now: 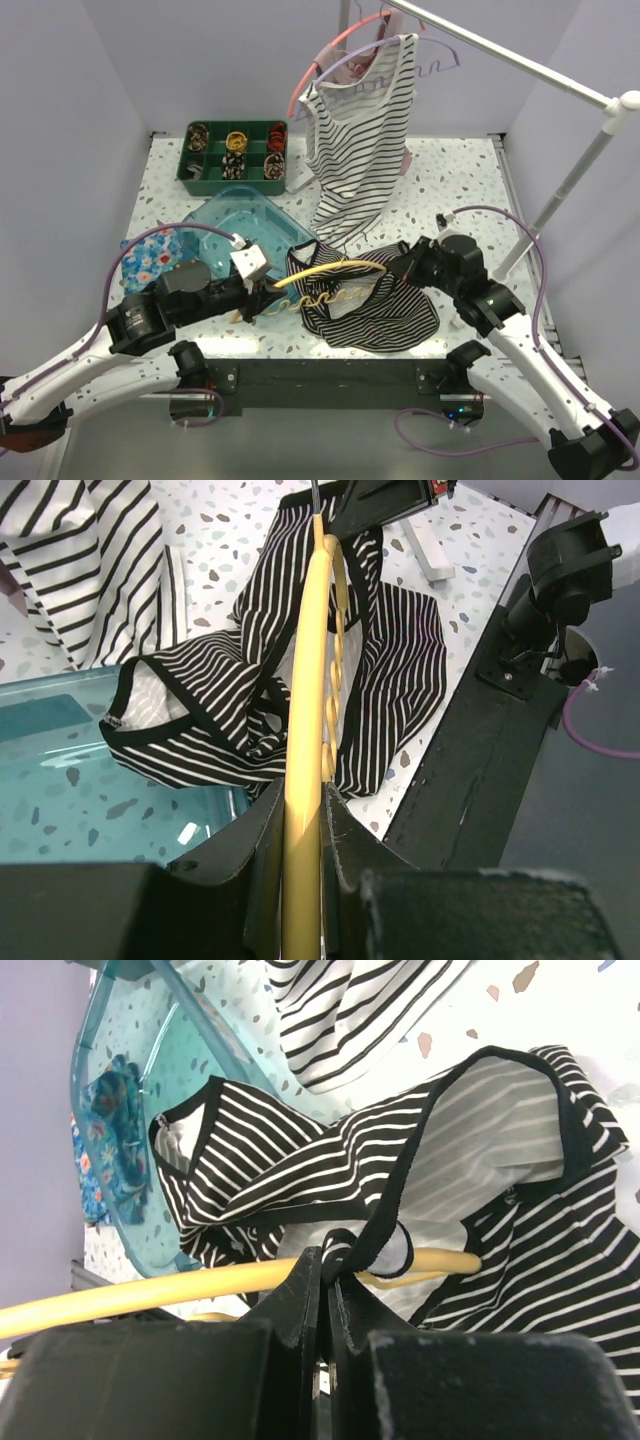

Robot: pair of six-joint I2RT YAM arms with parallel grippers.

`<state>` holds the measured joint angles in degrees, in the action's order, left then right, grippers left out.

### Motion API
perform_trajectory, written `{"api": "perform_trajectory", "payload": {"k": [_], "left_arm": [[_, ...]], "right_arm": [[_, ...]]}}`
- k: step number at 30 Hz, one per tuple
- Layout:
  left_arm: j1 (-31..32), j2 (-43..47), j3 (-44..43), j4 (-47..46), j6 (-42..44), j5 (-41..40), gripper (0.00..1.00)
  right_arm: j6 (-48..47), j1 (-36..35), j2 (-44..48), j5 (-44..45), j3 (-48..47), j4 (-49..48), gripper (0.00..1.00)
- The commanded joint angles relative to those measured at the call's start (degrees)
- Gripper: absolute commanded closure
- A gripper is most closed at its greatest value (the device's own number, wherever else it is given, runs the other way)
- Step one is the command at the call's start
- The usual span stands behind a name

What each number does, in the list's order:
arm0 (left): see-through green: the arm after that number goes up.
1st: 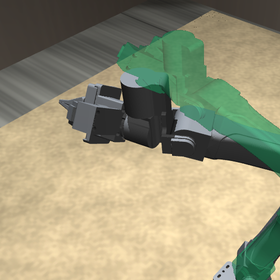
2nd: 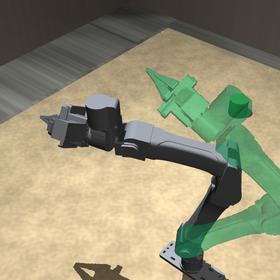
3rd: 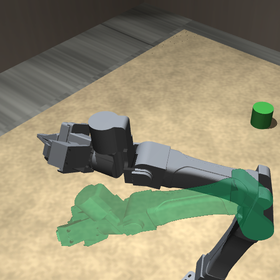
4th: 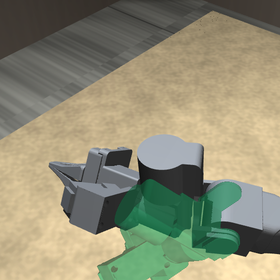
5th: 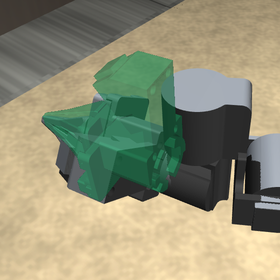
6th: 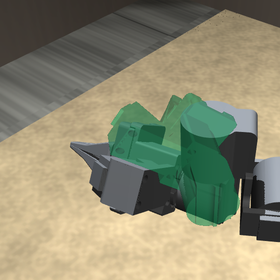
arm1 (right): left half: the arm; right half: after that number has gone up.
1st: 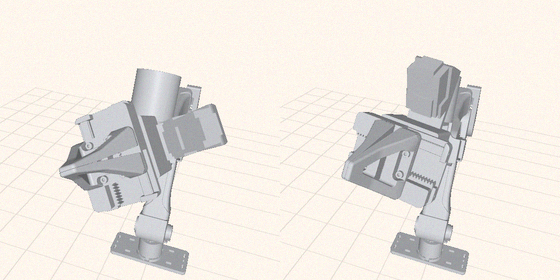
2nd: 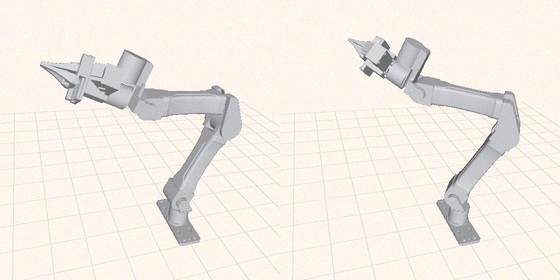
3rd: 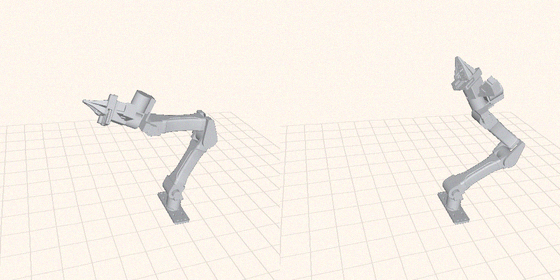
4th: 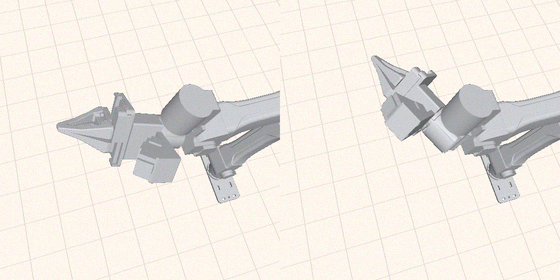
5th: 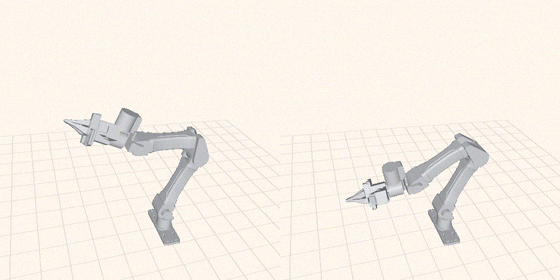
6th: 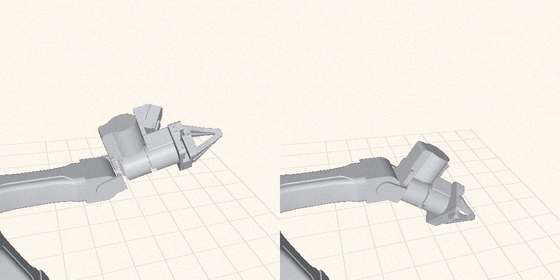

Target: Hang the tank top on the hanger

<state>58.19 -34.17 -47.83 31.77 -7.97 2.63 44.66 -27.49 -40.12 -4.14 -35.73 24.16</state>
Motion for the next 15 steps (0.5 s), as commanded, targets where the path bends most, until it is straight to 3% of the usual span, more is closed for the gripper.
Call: {"api": "perform_trajectory", "payload": {"k": [1,7,15], "left_arm": [[-0.2,2.8,1.8,-7.9,-4.1,0.3,1.00],[-0.2,6.5,6.6,-12.8,-7.8,0.1,1.00],[-0.2,4.6,12.9,-22.6,-11.8,1.0,1.00]], "right_arm": [[1.0,-0.2,-0.7,-2.2,-2.9,-3.7,1.00],[1.6,-0.2,-1.4,-3.5,-4.4,-5.8,1.00],[4.3,-0.2,0.3,-5.1,-4.1,-9.6,1.00]]}}
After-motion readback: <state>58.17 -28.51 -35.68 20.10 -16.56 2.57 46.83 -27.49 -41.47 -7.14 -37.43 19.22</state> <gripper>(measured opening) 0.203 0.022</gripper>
